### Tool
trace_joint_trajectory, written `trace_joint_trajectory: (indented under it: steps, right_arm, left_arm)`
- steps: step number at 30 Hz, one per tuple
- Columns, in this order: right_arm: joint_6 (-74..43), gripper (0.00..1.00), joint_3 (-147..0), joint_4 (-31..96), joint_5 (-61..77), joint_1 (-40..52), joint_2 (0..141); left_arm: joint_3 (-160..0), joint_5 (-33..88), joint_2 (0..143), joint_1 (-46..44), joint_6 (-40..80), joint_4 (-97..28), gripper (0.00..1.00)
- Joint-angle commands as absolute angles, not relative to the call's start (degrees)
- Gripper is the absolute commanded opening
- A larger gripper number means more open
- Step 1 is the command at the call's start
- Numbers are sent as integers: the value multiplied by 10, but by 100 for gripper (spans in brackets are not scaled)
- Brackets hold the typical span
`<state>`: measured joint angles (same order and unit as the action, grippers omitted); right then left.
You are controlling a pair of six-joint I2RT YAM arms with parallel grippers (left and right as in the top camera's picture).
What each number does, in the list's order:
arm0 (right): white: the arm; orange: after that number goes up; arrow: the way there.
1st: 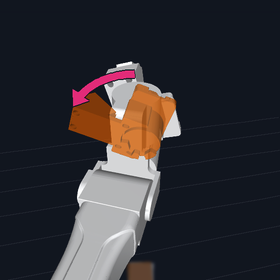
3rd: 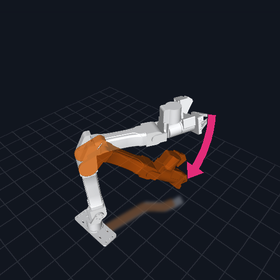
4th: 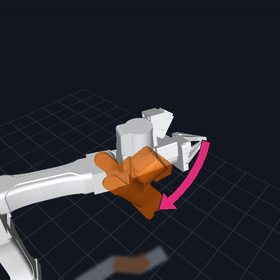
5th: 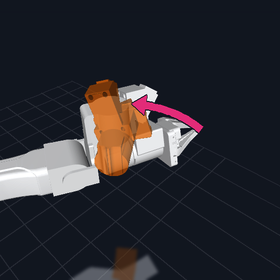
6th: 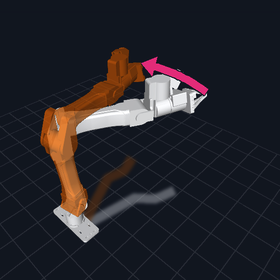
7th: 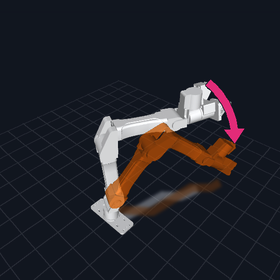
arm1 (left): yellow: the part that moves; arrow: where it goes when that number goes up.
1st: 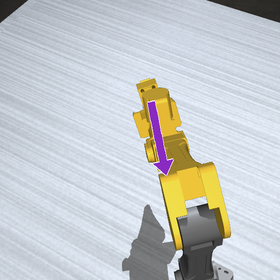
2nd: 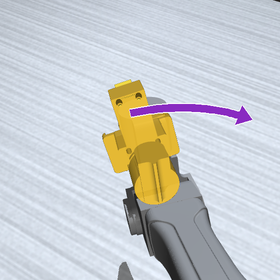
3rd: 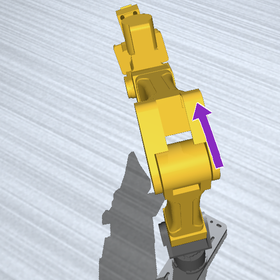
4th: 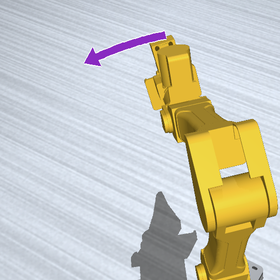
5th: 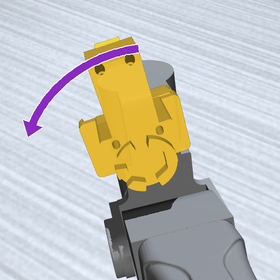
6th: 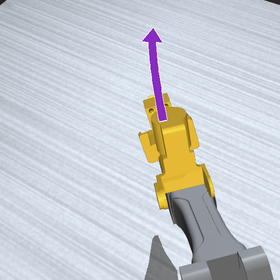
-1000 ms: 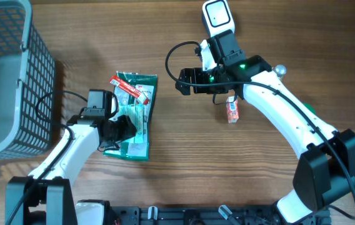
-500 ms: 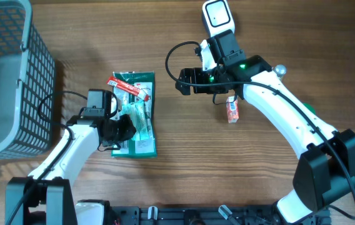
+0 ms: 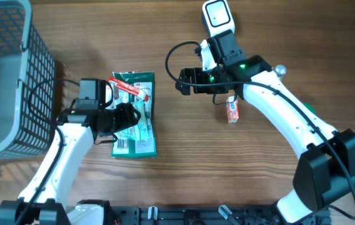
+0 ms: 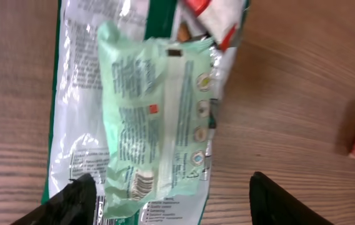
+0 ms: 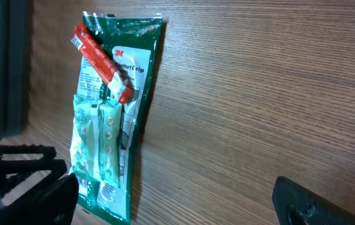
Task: Scan the item barcode
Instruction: 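Lift the wipes pack and set it right of the glove packet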
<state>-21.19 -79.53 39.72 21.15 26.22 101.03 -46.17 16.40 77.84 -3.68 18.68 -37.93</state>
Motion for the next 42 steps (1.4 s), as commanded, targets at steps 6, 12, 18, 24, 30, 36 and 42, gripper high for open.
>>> trace_joint_trajectory:
  steps: [6,12,18,24,30,36,42]
  right_arm:
    - [-214,100,-791,395,206,263,1018]
    - [-214,100,-791,396,206,263,1018]
    - [-214,100,-791,396,206,263,1018]
    - [-214,100,-791,396,206,263,1018]
    - [-214,100,-791,395,206,263,1018]
    - [-214,100,-791,396,206,263,1018]
    - [-222,100,-791,396,206,263,1018]
  left_arm:
    - [-468,165,878,-36,121,-349,66]
    - [-468,166,950,-36,122,-336,43]
    - [-475,167,907,-34,122,-349,14]
    - [-516,183,774,-34,155,-402,7]
    - [-516,213,769,-51,200,-403,7]
    - [-516,212,789,-78,204,-398,8]
    - [-516,212,789,-89,230,-382,9]
